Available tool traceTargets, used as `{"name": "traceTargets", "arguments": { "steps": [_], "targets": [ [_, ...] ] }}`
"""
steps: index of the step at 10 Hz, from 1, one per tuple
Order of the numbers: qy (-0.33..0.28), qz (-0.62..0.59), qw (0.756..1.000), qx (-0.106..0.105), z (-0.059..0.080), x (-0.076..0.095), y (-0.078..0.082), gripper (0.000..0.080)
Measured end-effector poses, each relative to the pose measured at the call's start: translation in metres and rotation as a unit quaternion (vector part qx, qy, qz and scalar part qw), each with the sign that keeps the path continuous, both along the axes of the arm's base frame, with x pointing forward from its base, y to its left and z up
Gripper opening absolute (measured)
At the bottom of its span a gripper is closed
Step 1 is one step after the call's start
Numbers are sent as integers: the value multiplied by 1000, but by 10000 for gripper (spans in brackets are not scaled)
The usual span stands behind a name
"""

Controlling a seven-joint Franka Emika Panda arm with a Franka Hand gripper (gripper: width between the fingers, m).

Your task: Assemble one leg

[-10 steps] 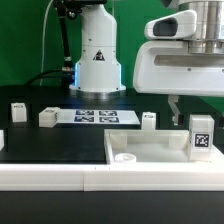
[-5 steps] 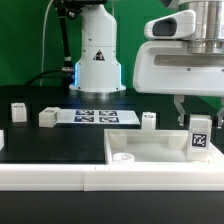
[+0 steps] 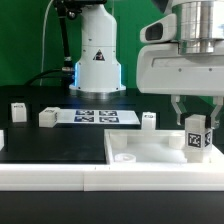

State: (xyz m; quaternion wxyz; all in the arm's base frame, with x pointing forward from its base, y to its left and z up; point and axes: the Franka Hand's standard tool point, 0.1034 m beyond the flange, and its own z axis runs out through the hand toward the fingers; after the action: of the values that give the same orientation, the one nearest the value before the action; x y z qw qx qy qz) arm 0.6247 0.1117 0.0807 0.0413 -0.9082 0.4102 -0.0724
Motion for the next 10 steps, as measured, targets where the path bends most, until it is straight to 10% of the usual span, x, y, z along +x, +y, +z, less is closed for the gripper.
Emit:
{"name": "traceTargets", "arguments": {
  "steps": [10],
  "targets": [
    [32, -410, 907, 91, -1, -4, -1, 294]
  ]
}}
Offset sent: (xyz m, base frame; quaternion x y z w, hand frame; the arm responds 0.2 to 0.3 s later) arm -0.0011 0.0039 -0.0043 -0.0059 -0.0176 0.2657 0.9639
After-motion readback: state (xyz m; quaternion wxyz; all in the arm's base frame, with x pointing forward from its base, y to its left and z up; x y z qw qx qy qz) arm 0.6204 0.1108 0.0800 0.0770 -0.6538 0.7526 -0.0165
